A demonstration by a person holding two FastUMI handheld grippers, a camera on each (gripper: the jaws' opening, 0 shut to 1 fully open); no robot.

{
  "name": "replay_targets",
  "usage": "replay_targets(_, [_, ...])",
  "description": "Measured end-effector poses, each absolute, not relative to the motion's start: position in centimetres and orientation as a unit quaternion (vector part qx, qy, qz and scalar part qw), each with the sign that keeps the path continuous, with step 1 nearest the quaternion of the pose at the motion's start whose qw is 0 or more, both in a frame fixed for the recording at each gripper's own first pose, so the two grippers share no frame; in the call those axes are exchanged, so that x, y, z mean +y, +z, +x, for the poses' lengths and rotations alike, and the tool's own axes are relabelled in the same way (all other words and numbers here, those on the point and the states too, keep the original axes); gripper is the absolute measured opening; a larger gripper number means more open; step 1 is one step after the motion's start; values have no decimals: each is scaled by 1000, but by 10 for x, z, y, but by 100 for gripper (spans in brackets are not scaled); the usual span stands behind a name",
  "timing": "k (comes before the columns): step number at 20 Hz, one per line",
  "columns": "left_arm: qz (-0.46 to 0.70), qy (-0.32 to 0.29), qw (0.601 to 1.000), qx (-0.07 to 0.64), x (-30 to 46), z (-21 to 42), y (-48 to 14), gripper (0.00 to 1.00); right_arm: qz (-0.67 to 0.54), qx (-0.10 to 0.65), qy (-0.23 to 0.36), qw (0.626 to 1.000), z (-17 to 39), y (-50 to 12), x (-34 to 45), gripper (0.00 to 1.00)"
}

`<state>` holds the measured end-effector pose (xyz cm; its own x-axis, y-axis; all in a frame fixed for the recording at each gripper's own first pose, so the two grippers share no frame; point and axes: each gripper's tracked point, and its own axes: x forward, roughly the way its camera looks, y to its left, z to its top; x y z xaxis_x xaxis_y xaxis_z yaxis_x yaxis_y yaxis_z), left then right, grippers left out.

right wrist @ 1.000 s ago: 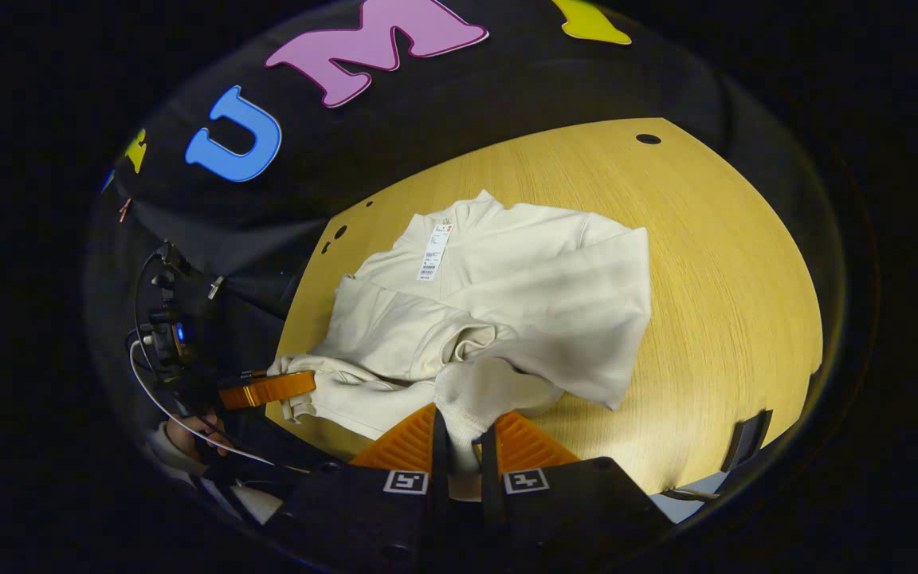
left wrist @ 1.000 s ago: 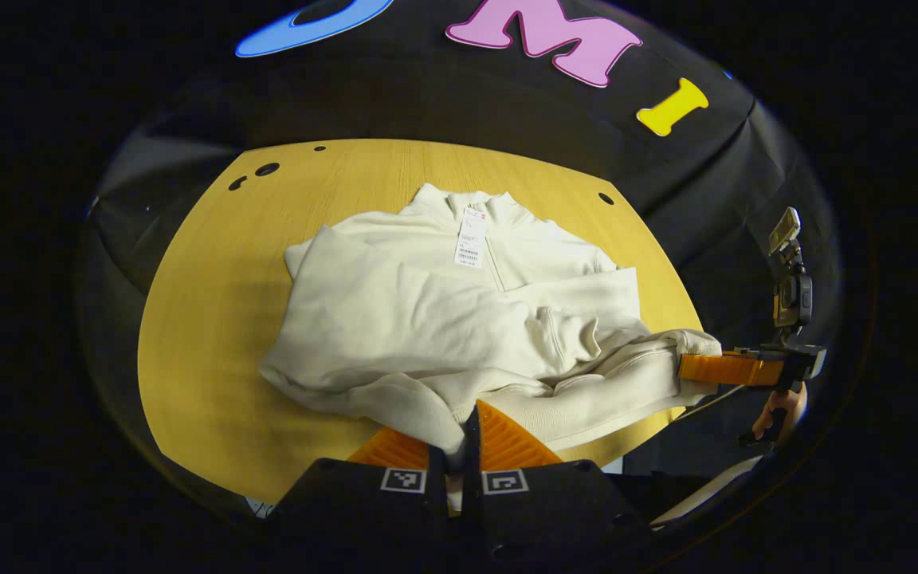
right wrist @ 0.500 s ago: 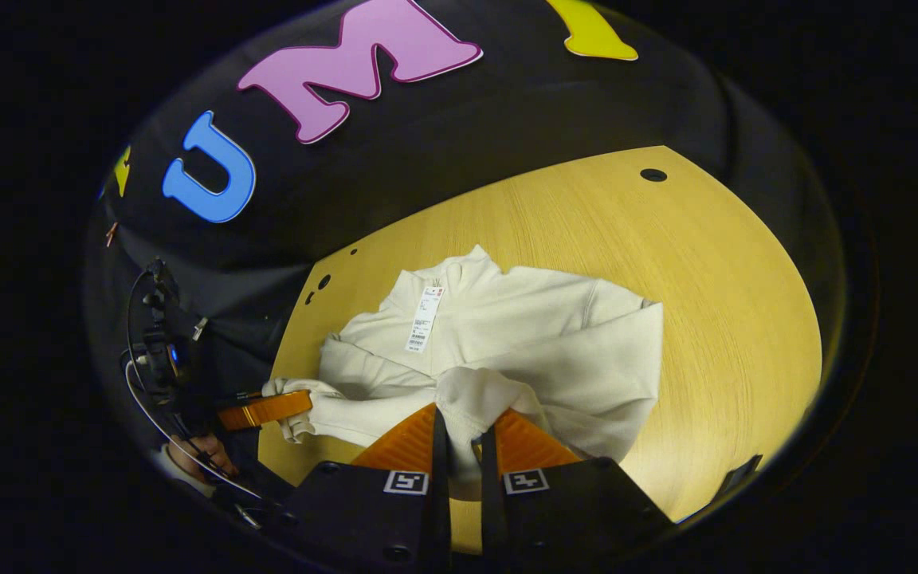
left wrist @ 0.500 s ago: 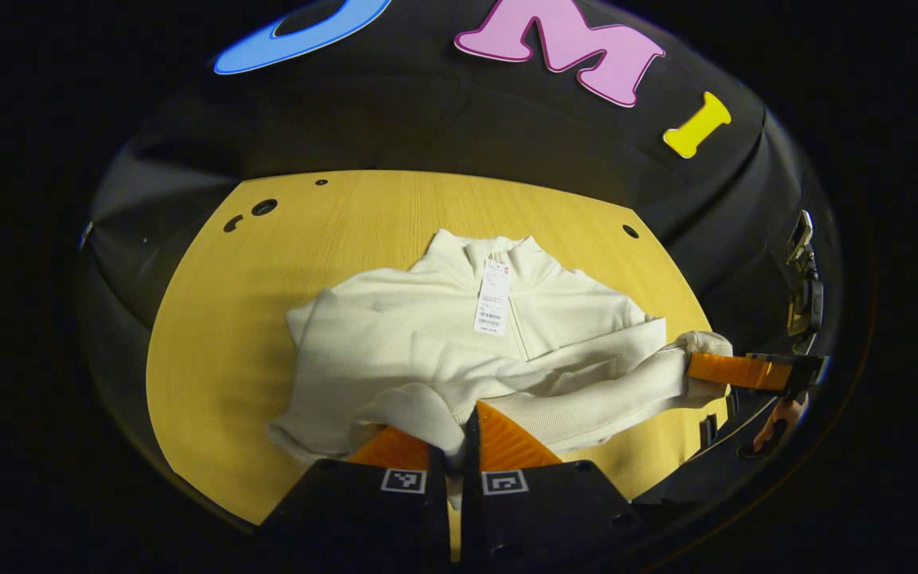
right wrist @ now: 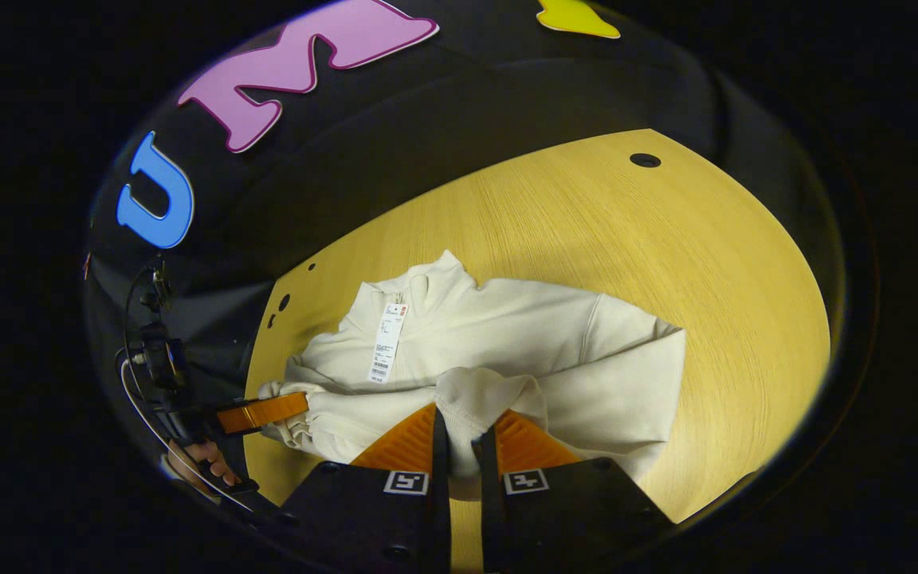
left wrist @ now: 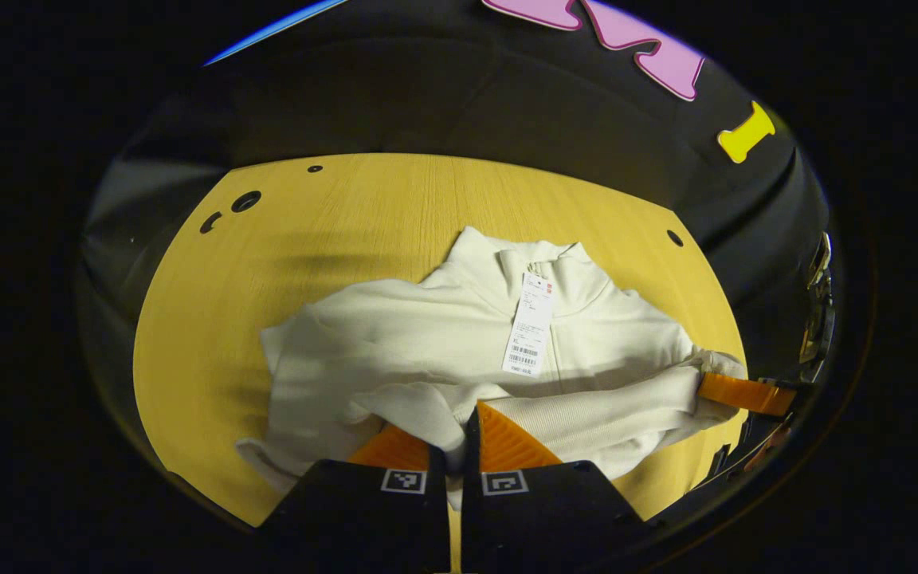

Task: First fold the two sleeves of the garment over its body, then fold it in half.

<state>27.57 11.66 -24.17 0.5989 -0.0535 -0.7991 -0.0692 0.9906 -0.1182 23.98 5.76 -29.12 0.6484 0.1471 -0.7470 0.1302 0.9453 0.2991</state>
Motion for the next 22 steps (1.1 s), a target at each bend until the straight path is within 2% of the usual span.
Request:
replay_targets(8, [-73,27,874,480,116,286,-279,11,113,460,-10,881,249,-341,55,19])
replay_targets(9, [-71,26,873,483,115,286,-281,12,113,460,-14,881,250,-342,56,22])
replay_targets(11, [-66,20,872,484,115,286,-281,20,111,462,-17,880,251,-342,56,30])
replay_targets(12, [-65,22,872,485,115,284,-282,22,117,465,-16,877,251,-342,59,31])
replay_targets(13, [-66,24,874,481,116,284,-281,22,125,464,-12,877,251,-339,63,37])
replay_targets(14, [-68,23,874,480,115,284,-280,24,130,463,-6,877,251,-337,66,48])
replay_targets(15, [-65,23,875,479,116,284,-277,25,135,462,2,876,250,-335,69,52])
replay_targets(17, [-60,20,878,475,115,282,-273,32,144,456,13,878,248,-327,74,60])
replay_targets(19, [-60,15,882,467,111,281,-267,44,150,447,17,882,247,-316,76,75])
replay_targets(20, [-60,8,884,464,107,279,-263,56,152,441,17,884,246,-311,75,77])
replay_targets(21, [-55,2,884,464,105,275,-259,57,151,435,17,887,245,-305,74,77])
replay_targets(22, [-47,-3,886,462,104,273,-254,73,152,431,17,889,243,-302,73,78])
